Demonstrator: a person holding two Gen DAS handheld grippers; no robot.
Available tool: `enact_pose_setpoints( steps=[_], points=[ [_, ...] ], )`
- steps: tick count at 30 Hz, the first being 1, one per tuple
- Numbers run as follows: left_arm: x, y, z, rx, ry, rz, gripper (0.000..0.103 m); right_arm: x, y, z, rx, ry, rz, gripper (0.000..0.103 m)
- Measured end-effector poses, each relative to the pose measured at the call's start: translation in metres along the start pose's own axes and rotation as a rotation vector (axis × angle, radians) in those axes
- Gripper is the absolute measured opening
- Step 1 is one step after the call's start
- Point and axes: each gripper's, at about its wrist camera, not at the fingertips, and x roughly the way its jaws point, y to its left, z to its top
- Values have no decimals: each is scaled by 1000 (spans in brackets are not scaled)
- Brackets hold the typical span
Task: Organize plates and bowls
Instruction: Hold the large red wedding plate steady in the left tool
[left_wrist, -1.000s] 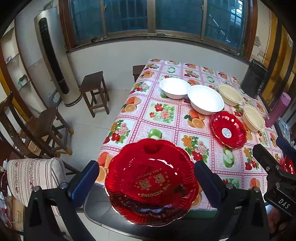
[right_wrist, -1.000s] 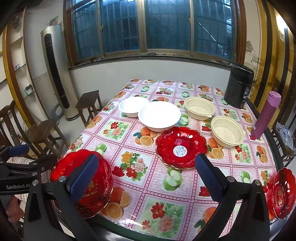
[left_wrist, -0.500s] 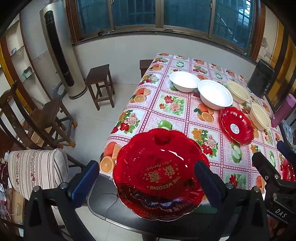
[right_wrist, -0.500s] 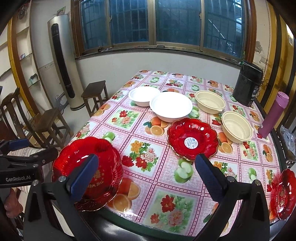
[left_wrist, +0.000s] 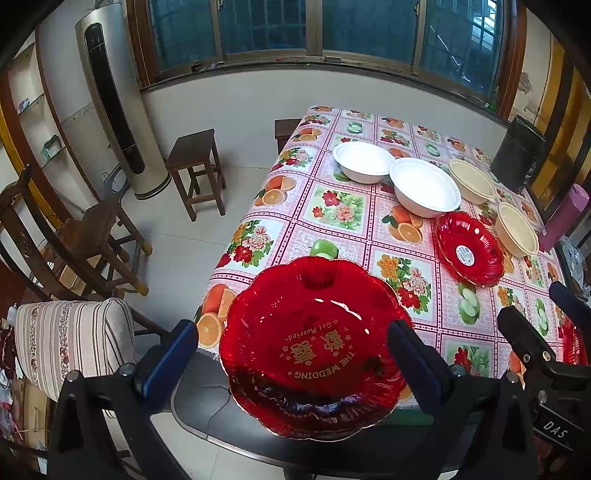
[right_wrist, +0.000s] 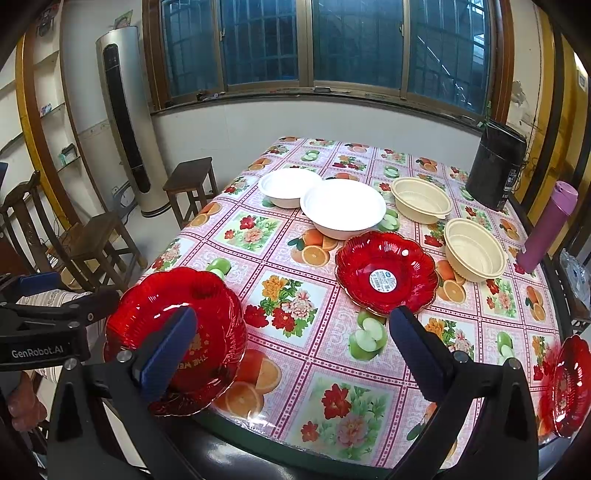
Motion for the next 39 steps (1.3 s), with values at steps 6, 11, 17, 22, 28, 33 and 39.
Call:
enact_pose_setpoints(
  steps=[6, 11, 17, 22, 28, 33, 39],
  points=[
    [4, 1, 0, 0, 7, 1, 103, 4, 1, -1, -1, 7, 3, 103],
    [7, 2, 1, 0, 16, 1, 103, 10, 3, -1, -4, 20, 5, 103],
    [12, 6, 1, -3, 27, -2, 103, 16, 7, -1, -7, 35, 4, 103],
    [14, 8, 2, -4, 31, -3, 103, 19, 10, 1, -13, 41, 6, 103],
    [21, 13, 3, -8, 40, -3, 103, 26, 13, 2, -20, 53, 3, 103],
    [25, 16, 3, -15, 51, 0, 103, 33, 15, 2, -21, 71, 7, 103],
    [28, 20, 4, -23, 57, 2, 103, 38, 21, 3, -38, 79, 10, 103]
  ],
)
